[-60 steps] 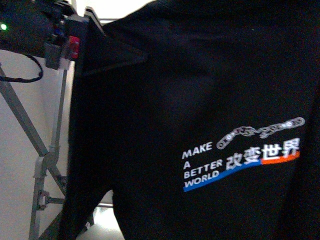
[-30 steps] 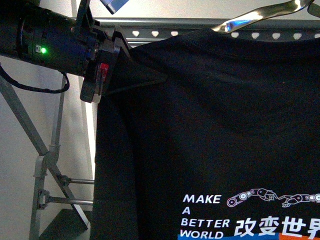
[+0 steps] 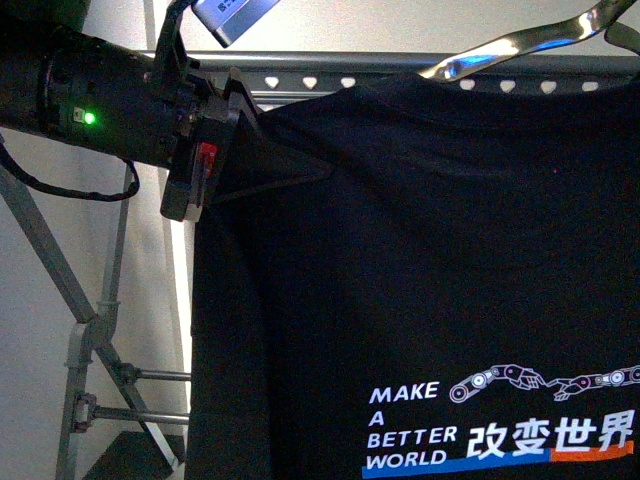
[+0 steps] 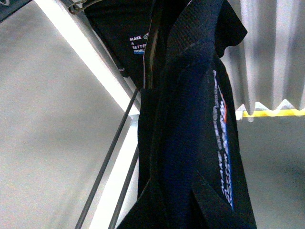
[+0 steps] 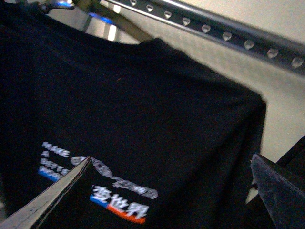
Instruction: Hang clothes on hanger
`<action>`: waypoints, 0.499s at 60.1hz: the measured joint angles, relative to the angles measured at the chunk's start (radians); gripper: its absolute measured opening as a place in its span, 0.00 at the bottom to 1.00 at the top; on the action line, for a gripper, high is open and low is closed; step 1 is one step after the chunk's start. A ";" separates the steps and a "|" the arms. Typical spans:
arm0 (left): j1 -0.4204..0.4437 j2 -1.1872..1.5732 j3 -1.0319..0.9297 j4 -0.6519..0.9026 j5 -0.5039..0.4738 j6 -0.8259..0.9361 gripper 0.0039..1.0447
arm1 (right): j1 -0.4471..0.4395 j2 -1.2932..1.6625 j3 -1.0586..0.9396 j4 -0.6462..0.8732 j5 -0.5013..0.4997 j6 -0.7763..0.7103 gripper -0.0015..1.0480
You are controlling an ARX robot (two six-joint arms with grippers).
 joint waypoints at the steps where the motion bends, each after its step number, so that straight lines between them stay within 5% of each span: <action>1: 0.000 0.000 0.000 0.000 0.000 0.000 0.05 | 0.009 0.036 0.026 0.018 0.007 -0.044 0.93; 11: -0.002 0.000 0.000 0.000 0.000 0.000 0.05 | 0.082 0.277 0.198 0.119 -0.028 -0.426 0.93; 30: 0.000 0.000 0.000 0.000 -0.002 0.001 0.05 | 0.122 0.525 0.439 -0.118 -0.010 -1.022 0.93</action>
